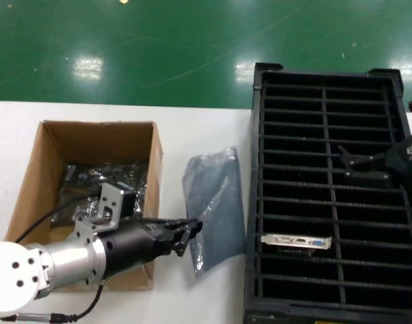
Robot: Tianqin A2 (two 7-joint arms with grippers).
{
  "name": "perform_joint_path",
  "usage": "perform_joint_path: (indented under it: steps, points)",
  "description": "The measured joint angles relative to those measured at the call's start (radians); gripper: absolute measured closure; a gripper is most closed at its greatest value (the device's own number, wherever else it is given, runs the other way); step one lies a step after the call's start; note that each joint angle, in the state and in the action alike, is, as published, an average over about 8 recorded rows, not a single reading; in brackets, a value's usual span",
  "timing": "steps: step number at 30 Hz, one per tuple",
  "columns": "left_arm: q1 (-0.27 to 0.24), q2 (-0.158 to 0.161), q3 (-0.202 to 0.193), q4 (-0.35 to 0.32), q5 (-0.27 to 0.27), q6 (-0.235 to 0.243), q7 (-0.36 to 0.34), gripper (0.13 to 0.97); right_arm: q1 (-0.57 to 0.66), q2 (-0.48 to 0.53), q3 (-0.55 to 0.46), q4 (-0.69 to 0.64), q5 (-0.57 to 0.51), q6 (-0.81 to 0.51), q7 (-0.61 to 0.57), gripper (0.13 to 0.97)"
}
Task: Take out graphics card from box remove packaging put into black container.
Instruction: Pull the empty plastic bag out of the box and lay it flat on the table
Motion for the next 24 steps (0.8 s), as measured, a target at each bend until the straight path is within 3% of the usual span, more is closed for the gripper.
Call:
perform_joint_path:
  steps: [2, 5, 9, 12, 15, 19, 24]
  points:
    - [-0.022, 0.009, 0.009, 0.019, 0.075, 0.036, -0.086, 0.933, 0.0, 0.0, 0.0, 0.0, 0.0, 0.0, 0.0, 0.129]
    - [-0.032, 0.02, -0.015, 0.026, 0.2, 0.087, -0.216, 0.908, 0.0, 0.0, 0.0, 0.0, 0.0, 0.0, 0.0, 0.129]
    - [-0.021, 0.02, -0.079, 0.0, 0.386, 0.145, -0.398, 0.884, 0.0, 0.0, 0.0, 0.0, 0.0, 0.0, 0.0, 0.129]
    - [0.01, 0.012, -0.15, -0.044, 0.517, 0.175, -0.504, 0.835, 0.0, 0.0, 0.0, 0.0, 0.0, 0.0, 0.0, 0.129]
    - [0.067, -0.002, -0.25, -0.115, 0.642, 0.194, -0.571, 0.787, 0.0, 0.0, 0.0, 0.0, 0.0, 0.0, 0.0, 0.129]
    - [0.179, -0.024, -0.424, -0.252, 0.791, 0.203, -0.61, 0.729, 0.0, 0.0, 0.0, 0.0, 0.0, 0.0, 0.0, 0.129]
    - [0.33, -0.028, -0.645, -0.423, 0.886, 0.206, -0.571, 0.603, 0.0, 0.0, 0.0, 0.0, 0.0, 0.0, 0.0, 0.129]
